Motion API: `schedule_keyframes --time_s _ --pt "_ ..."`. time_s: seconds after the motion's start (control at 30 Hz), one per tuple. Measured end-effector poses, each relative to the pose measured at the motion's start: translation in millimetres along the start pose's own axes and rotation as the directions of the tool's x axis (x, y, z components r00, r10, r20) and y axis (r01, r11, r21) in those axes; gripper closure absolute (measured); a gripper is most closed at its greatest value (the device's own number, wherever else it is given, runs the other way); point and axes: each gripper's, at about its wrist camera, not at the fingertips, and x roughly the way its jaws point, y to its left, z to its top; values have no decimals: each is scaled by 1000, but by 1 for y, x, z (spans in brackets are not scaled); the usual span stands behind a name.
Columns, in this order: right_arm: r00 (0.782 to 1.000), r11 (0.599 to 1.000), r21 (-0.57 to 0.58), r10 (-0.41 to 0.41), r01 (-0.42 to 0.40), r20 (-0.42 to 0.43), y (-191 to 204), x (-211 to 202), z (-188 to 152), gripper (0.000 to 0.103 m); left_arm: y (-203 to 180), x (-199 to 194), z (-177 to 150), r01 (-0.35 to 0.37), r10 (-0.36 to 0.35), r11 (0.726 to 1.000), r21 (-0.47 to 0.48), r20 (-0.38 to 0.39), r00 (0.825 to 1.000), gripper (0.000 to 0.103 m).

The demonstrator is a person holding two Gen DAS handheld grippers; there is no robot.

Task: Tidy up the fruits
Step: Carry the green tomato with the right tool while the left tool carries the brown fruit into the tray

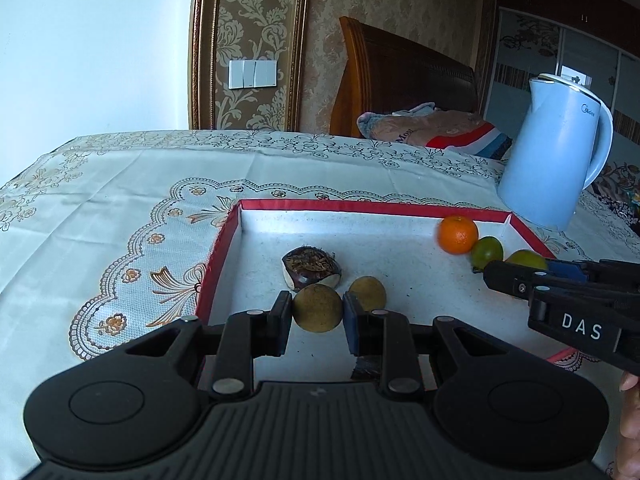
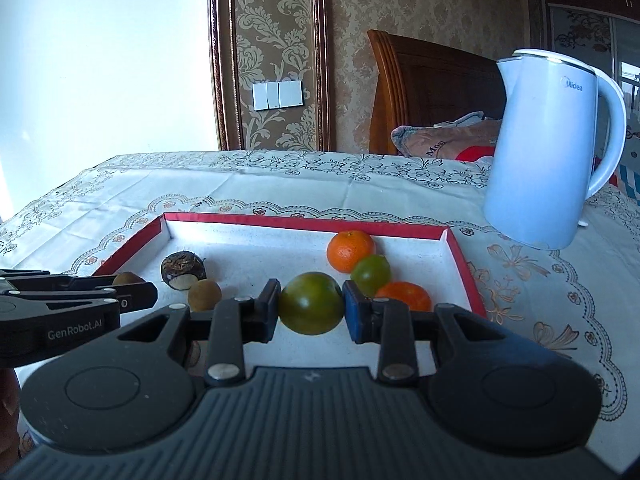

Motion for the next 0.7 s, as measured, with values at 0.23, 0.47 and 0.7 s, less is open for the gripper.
schedule_keyframes --time_s 0.23,0.47,0.7 --pt "999 1000 0 -12 12 -50 3 25 1 72 3 9 2 -23 23 1000 -8 -14 1000 77" --pt "998 1000 -3 -14 14 -67 4 31 -2 72 -1 15 0 -45 46 999 10 -27 999 77" --pt "996 1000 10 -16 17 -90 2 38 -2 72 -3 19 0 -76 76 997 16 -29 997 77"
